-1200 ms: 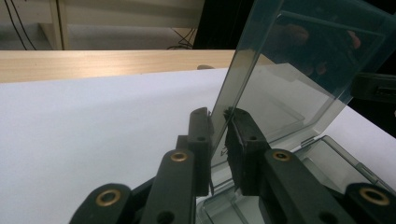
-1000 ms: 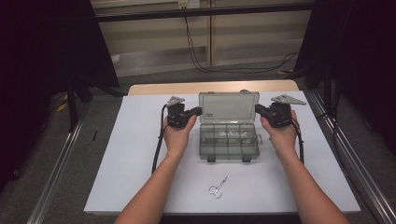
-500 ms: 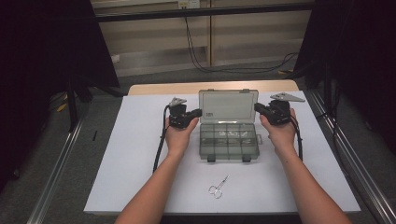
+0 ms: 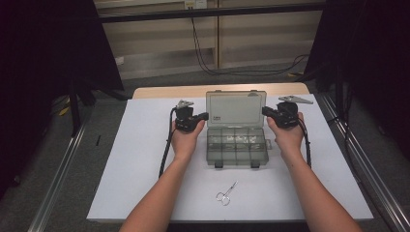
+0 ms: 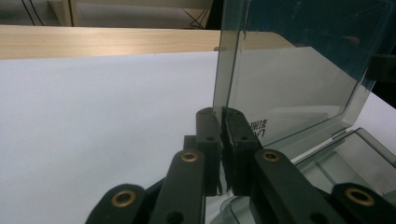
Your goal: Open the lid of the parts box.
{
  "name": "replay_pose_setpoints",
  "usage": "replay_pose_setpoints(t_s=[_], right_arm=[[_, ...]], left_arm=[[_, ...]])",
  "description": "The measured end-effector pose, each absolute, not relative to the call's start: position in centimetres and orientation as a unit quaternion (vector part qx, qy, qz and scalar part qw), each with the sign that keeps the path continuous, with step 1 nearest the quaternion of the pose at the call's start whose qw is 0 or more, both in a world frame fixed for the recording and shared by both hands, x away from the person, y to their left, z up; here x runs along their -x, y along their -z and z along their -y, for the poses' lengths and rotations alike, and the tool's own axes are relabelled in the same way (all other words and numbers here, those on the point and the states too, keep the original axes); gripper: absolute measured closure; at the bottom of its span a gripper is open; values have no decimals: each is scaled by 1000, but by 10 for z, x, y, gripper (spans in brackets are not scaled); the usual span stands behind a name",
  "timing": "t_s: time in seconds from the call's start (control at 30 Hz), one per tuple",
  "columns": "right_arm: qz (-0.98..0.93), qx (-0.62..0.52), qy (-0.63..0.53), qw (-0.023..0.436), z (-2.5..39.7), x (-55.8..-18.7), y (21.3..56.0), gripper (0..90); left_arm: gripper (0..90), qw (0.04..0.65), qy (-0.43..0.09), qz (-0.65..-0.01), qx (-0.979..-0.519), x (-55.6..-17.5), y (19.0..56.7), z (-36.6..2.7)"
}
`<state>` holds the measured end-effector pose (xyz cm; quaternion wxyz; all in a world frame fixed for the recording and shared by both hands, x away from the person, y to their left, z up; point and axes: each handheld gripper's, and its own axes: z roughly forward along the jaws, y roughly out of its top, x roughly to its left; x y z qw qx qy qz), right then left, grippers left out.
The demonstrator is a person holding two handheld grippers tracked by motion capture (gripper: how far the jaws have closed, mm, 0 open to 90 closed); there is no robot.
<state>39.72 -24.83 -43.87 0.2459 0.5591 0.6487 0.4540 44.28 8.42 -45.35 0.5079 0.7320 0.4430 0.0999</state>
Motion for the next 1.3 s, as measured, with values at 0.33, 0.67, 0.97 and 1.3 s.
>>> replay_pose_setpoints(t_s=[0.33,0.67,0.97,1.3], right_arm=[[-646,-573,-445,238,247,-402,445,850],[-633,-593,-448,216,250,-410,450,860],[-642,-597,-432,209,250,-417,451,863],[-641,-604,-426,207,250,-423,457,866]], left_arm=[[864,504,-97,-451,-731,-448,456,-83],[862,502,-66,-479,-717,-456,459,-83],[861,500,-39,-500,-706,-462,461,-84],[866,503,-8,-513,-696,-468,466,-88]])
